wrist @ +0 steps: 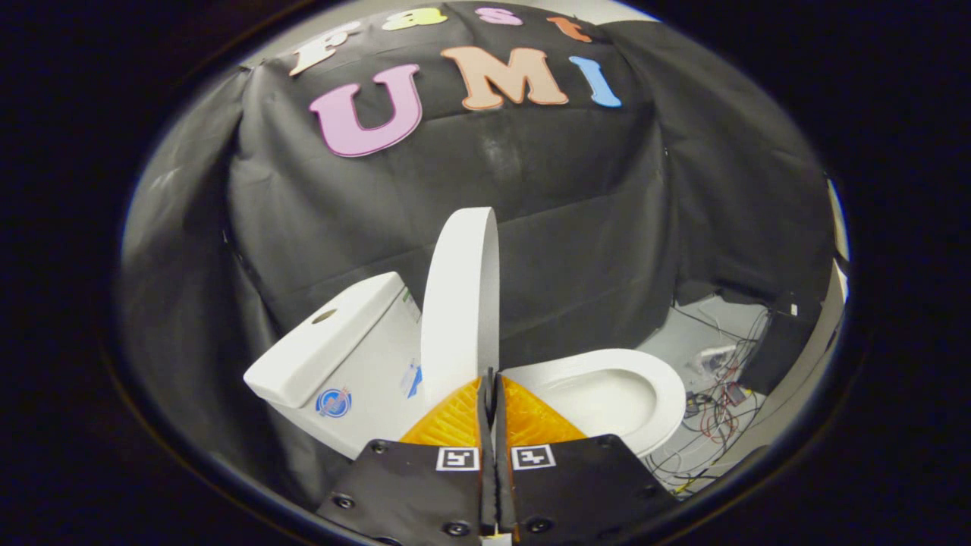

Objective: Open the toilet lid.

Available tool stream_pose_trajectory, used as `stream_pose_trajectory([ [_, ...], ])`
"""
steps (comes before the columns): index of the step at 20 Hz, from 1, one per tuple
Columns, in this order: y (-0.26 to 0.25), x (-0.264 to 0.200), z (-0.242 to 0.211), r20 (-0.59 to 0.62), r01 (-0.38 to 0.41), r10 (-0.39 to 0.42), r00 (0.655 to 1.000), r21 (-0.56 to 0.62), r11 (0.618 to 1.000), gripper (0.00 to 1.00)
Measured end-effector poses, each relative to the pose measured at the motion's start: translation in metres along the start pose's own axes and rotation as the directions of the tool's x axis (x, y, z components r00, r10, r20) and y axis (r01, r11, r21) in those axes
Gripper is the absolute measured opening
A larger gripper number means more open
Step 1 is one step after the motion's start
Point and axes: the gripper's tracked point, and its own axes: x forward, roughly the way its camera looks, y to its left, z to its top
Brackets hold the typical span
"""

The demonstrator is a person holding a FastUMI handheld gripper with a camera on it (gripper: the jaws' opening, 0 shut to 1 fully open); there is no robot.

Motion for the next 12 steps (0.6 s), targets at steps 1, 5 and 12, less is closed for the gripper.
stream_pose_trajectory([
  [1, 0.006, 0.000, 0.002, 0.003, 0.000, 0.000, 1.000, -0.016, 1.000, 0.02],
  [5, 0.033, 0.000, 0.005, 0.009, -0.034, 0.034, 0.999, -0.069, 0.997, 0.02],
  [12, 0.066, 0.006, 0.005, 0.044, -0.031, 0.038, 0.998, -0.161, 0.986, 0.04],
])
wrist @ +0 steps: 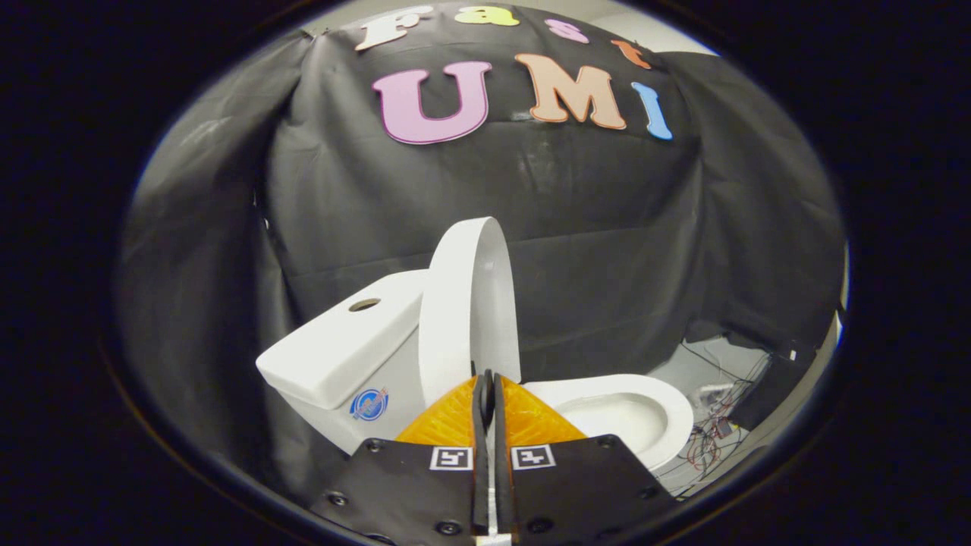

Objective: Open the toilet lid.

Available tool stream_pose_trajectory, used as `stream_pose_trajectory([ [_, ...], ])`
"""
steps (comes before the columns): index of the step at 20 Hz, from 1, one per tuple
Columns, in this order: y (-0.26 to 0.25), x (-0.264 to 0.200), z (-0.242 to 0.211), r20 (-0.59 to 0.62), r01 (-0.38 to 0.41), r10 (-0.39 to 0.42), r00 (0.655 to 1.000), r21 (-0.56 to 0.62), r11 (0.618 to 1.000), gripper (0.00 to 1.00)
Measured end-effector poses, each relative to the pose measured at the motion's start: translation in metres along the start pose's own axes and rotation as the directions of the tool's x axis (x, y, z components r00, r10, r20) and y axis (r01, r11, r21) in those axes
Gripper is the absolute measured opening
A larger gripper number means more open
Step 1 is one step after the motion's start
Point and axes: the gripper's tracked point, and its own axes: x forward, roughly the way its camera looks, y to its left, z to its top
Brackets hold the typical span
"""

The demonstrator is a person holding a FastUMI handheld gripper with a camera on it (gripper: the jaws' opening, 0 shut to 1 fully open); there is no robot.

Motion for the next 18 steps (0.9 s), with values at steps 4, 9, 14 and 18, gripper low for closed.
stream_pose_trajectory([
  [4, 0.032, 0.005, -0.005, -0.011, -0.054, 0.053, 0.999, -0.061, 0.997, 0.06],
  [9, 0.056, 0.009, -0.007, -0.023, -0.067, 0.064, 0.998, -0.129, 0.989, 0.08],
  [14, 0.060, 0.010, -0.007, -0.019, -0.064, 0.062, 0.998, -0.129, 0.990, 0.08],
  [18, 0.065, 0.011, -0.009, -0.022, -0.054, 0.052, 0.998, -0.140, 0.989, 0.08],
])
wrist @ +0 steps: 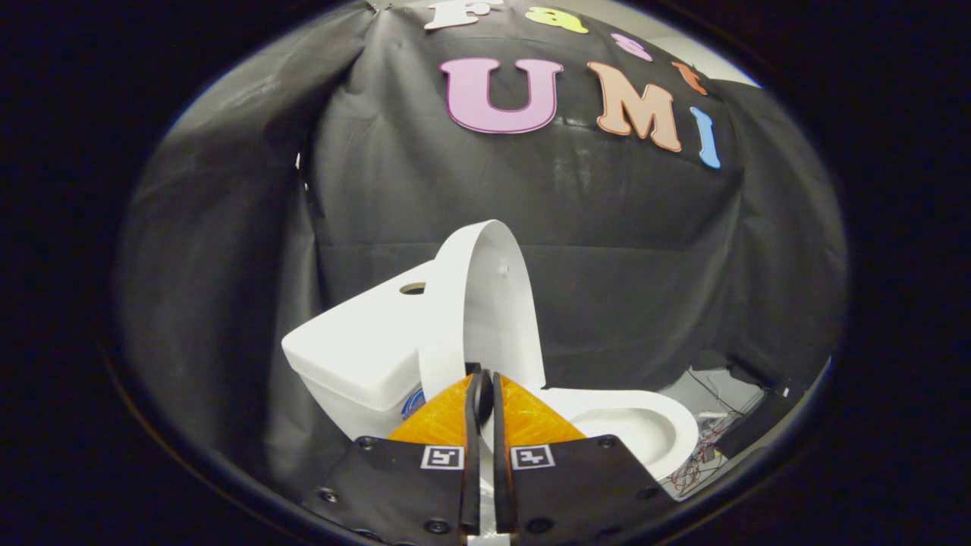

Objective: Open the toilet lid.

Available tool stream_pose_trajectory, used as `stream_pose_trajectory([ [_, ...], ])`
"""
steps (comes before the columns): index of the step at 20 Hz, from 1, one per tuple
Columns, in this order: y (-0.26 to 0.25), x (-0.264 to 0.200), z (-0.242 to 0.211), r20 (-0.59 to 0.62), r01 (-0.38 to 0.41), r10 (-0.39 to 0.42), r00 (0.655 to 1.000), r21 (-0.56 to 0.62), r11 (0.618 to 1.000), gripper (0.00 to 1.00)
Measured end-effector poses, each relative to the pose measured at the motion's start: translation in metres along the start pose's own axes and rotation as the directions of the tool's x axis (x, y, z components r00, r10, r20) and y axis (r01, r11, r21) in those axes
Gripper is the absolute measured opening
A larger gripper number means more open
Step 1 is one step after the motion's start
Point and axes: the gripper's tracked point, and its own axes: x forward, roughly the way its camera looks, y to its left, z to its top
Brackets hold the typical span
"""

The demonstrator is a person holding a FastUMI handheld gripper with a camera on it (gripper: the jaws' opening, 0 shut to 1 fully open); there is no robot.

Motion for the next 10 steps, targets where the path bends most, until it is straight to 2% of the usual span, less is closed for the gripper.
stream_pose_trajectory([
  [2, -0.001, 0.000, 0.002, -0.006, 0.022, -0.023, 1.000, -0.029, 0.999, 0.08],
  [4, -0.008, -0.004, 0.002, 0.004, 0.047, -0.047, 0.999, -0.067, 0.997, 0.23],
  [6, -0.012, -0.006, -0.001, 0.005, 0.037, -0.037, 0.999, -0.078, 0.996, 0.39],
  [8, 0.006, -0.006, -0.006, -0.006, -0.080, 0.080, 0.997, -0.017, 0.997, 0.54],
  [10, -0.002, -0.017, -0.012, -0.025, -0.078, 0.079, 0.997, 0.014, 0.997, 0.70],
])
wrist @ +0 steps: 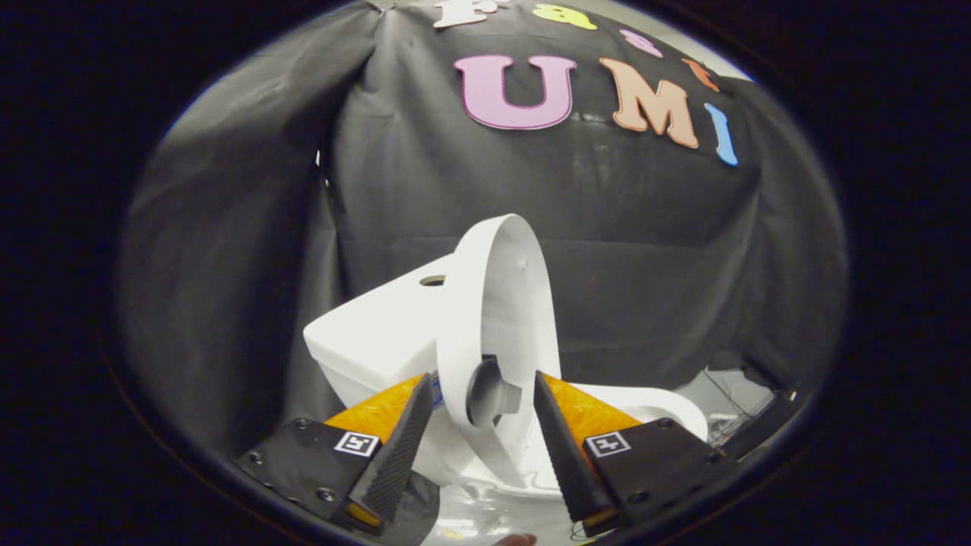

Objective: Open the toilet lid.

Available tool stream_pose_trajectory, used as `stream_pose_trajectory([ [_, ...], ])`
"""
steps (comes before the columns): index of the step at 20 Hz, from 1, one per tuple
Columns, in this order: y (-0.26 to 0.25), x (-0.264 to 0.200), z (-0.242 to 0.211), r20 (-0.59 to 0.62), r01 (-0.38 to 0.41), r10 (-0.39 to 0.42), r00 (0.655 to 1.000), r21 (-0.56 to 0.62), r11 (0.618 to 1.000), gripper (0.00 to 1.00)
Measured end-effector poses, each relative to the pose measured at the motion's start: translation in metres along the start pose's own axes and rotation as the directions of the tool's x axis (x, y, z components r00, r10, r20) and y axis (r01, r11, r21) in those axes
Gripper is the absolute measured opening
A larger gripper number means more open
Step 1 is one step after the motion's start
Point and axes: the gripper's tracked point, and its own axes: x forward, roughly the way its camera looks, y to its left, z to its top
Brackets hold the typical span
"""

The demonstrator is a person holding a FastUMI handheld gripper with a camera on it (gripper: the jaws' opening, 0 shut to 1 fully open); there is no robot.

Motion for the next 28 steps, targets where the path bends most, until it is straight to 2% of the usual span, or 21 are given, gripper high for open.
stream_pose_trajectory([
  [2, -0.020, -0.014, -0.004, 0.018, 0.036, -0.036, 0.999, 0.013, 0.999, 0.85],
  [4, -0.026, -0.024, -0.007, 0.032, 0.019, -0.020, 0.999, 0.016, 1.000, 1.00],
  [13, -0.075, -0.068, 0.032, 0.169, -0.016, 0.015, 0.986, 0.008, 1.000, 1.00],
  [18, -0.103, -0.090, 0.046, 0.196, -0.070, 0.075, 0.978, -0.030, 0.997, 1.00],
  [24, -0.166, -0.104, 0.059, 0.258, -0.044, 0.046, 0.965, -0.013, 0.999, 1.00],
  [26, -0.195, -0.107, 0.055, 0.266, -0.013, 0.011, 0.964, 0.006, 1.000, 1.00],
  [28, -0.209, -0.112, 0.053, 0.274, -0.016, 0.009, 0.962, 0.025, 1.000, 0.99],
])
